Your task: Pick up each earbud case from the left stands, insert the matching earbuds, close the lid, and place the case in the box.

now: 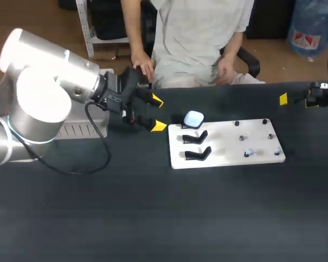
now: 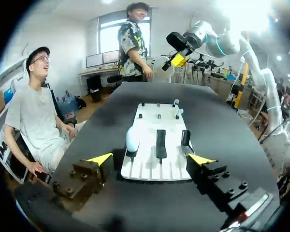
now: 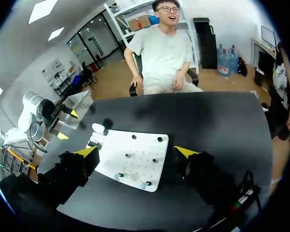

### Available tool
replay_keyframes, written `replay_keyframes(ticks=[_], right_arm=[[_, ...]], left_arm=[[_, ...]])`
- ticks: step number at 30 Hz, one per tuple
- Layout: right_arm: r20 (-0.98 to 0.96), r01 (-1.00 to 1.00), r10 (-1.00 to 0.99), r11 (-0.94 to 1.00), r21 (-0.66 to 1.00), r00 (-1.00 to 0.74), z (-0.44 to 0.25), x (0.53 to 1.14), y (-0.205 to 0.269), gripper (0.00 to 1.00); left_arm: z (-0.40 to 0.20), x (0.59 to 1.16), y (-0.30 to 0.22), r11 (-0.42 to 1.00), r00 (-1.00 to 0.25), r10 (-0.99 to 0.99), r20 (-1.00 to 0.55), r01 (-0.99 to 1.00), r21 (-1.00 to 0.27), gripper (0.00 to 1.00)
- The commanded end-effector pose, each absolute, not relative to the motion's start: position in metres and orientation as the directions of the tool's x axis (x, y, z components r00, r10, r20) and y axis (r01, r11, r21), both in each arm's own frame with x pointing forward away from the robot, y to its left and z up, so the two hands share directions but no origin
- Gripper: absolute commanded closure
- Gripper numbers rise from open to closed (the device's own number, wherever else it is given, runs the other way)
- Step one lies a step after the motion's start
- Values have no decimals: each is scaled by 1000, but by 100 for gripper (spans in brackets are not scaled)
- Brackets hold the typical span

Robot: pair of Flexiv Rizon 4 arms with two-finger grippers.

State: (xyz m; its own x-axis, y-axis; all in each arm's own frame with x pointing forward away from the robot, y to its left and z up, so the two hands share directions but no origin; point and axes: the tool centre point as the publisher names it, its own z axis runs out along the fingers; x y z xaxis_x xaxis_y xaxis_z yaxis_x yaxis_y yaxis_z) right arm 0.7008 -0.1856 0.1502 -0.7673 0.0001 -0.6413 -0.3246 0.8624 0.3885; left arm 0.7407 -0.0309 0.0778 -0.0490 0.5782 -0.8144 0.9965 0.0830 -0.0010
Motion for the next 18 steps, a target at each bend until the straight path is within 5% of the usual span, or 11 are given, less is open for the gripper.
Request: replay_keyframes(ticks=[1,6,8,18], right_arm=[[-642,-327,-1,861,390,-767,150,701,-186,0],[-642,-327,-1,861,390,-767,150,701,-186,0],[-642,-327,-1,861,390,-767,150,701,-186,0],[-642,-327,-1,861,390,-767,150,701,-186,0]], left_arm=[[58,758,-51,45,-44,556,-830,999,-23,5],[47,769,-61,36,-39,542,-839,999,-23,30],[43,774,-65,33,-28,535,-845,999,-12,51],[30,785,-80,-25,39,511,-859,999,30,55]])
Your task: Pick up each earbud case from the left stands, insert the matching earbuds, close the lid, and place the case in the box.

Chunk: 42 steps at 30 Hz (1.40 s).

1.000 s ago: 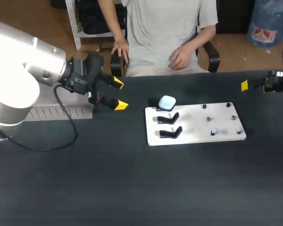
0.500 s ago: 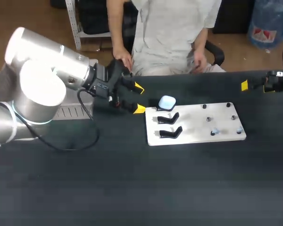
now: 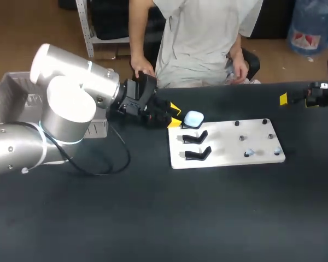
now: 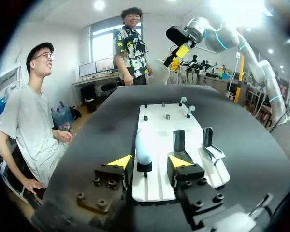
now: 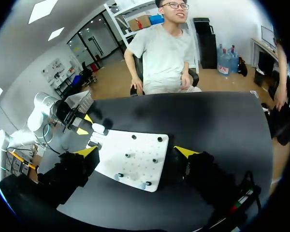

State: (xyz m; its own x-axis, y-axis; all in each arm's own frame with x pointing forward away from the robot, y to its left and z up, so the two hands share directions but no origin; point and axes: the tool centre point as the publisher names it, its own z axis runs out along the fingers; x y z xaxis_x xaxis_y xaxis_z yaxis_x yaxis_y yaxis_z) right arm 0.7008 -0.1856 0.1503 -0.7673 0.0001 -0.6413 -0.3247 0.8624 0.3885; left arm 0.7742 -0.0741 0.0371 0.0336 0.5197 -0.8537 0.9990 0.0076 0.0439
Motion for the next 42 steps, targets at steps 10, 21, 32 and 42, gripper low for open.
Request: replay_keyframes(ticks=[10,21,32,42], right_arm=[[-642,-327,-1,861,390,-767,150,701,-186,0],[-642,-327,-1,861,390,-767,150,701,-186,0],[-642,-327,-1,861,390,-767,150,701,-186,0],[-642,-327,-1,861,390,-767,150,701,-186,0]], left_arm=[[25,781,-90,-46,14,474,-880,999,-8,55],[21,786,-95,-28,21,445,-895,1000,10,59],[19,782,-100,-45,22,431,-902,999,3,62],[15,782,-106,-57,24,433,-901,998,-1,65]])
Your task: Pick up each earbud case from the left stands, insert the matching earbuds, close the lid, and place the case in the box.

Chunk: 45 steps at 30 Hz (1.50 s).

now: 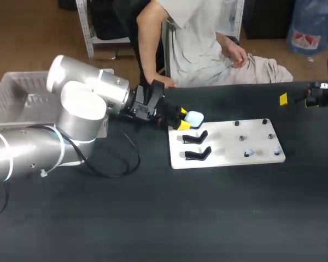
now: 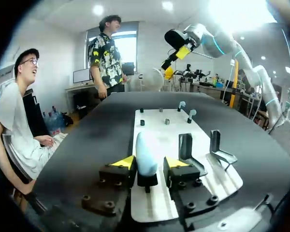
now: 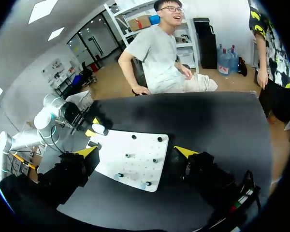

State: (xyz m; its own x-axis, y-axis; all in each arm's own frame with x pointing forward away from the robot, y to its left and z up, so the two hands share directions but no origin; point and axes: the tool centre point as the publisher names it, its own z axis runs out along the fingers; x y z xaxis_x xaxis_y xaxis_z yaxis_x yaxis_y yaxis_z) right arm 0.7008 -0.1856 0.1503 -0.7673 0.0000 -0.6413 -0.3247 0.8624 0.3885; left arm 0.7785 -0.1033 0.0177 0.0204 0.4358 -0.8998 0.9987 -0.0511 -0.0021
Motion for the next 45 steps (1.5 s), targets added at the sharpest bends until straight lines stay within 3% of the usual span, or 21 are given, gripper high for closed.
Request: replay_keyframes(ticks=[1,16,27,33,45], right_arm=[[-642,-327,-1,861,390,-767,150,701,-186,0],[-642,-327,-1,861,390,-767,150,701,-186,0],[-642,-327,-1,861,390,-767,150,701,-186,0],[-642,-327,-1,861,390,-767,150,701,-186,0],[-642,-327,-1,861,390,-767,150,701,-186,0]], left_arm=[[14,782,-106,-58,25,433,-901,998,0,65],[18,780,-109,-68,30,424,-905,998,1,67],[16,784,-112,-50,36,424,-905,999,16,59],[15,783,-111,-52,37,424,-905,998,16,65],[16,780,-112,-66,41,422,-906,998,14,68]])
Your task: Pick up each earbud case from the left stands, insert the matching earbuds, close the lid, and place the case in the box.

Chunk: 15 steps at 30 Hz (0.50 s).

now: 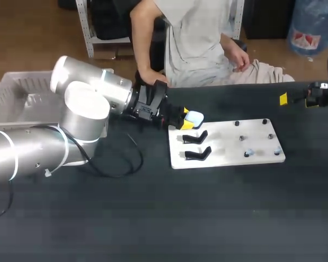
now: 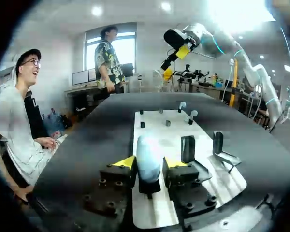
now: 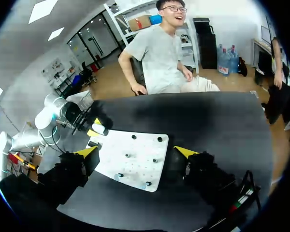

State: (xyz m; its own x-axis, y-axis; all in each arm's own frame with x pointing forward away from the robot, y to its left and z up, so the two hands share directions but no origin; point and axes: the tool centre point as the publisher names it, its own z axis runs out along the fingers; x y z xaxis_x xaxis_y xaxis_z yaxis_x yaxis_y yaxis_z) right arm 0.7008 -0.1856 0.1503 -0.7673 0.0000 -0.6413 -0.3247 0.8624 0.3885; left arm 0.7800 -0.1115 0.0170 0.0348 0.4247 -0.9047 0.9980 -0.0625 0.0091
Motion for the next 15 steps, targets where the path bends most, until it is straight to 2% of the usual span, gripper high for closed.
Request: replay_keyframes(ticks=[1,4,5,15], right_arm=[[-642,-327,-1,861,390,-767,150,701,-186,0],[-642,-327,-1,861,390,-767,150,701,-186,0],[-642,-327,-1,861,390,-767,150,701,-186,0],[-642,-327,-1,861,390,-767,150,701,-186,0]], left_arm=[[16,780,-112,-67,42,422,-906,998,15,71],[16,780,-112,-68,45,421,-906,998,18,88],[16,779,-112,-67,46,420,-906,998,19,100],[33,777,-99,-52,77,387,-919,997,61,100]])
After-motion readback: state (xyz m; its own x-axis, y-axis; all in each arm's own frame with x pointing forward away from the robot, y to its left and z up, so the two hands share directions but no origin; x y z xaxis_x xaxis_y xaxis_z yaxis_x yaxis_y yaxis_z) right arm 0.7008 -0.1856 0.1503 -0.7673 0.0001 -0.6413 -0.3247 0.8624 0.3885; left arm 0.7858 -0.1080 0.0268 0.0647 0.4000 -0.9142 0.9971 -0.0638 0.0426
